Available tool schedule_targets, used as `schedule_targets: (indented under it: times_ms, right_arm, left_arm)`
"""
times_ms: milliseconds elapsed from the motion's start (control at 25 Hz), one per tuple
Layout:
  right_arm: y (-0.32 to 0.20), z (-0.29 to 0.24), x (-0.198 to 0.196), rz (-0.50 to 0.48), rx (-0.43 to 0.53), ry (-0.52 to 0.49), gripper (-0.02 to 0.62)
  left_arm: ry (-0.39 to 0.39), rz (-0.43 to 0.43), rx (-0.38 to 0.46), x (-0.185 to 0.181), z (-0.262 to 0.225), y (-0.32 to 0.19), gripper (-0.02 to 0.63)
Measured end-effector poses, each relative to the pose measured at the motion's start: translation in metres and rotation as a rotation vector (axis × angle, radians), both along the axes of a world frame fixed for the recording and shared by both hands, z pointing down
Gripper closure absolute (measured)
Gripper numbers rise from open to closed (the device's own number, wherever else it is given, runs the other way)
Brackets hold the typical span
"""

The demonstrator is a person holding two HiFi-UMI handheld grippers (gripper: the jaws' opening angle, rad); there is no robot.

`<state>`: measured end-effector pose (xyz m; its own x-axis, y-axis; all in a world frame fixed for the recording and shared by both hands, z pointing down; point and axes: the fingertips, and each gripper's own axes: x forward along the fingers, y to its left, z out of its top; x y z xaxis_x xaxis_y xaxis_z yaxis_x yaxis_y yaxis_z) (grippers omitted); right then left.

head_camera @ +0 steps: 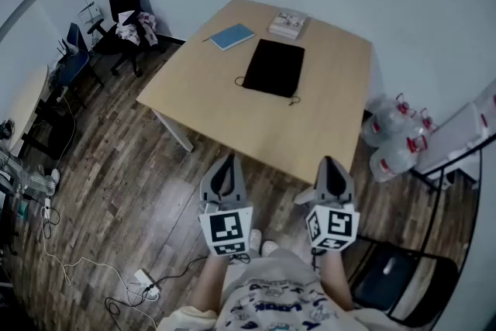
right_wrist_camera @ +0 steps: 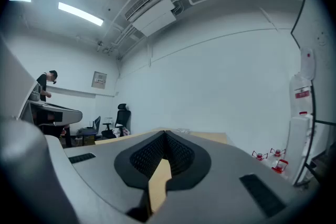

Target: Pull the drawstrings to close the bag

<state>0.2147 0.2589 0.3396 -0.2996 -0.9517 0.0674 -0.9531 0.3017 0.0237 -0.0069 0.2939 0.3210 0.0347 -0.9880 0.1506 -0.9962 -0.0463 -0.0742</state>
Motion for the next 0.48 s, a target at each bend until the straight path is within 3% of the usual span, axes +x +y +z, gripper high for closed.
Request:
schedule_targets:
  times_ms: [480]
  right_arm:
    - [-0.013,0.008,-0.008,0.010,-0.010,0.002,0.594]
  left_arm:
    - [0.006,-0.003,-0.018,-0.013,0.010,-0.015,0.606]
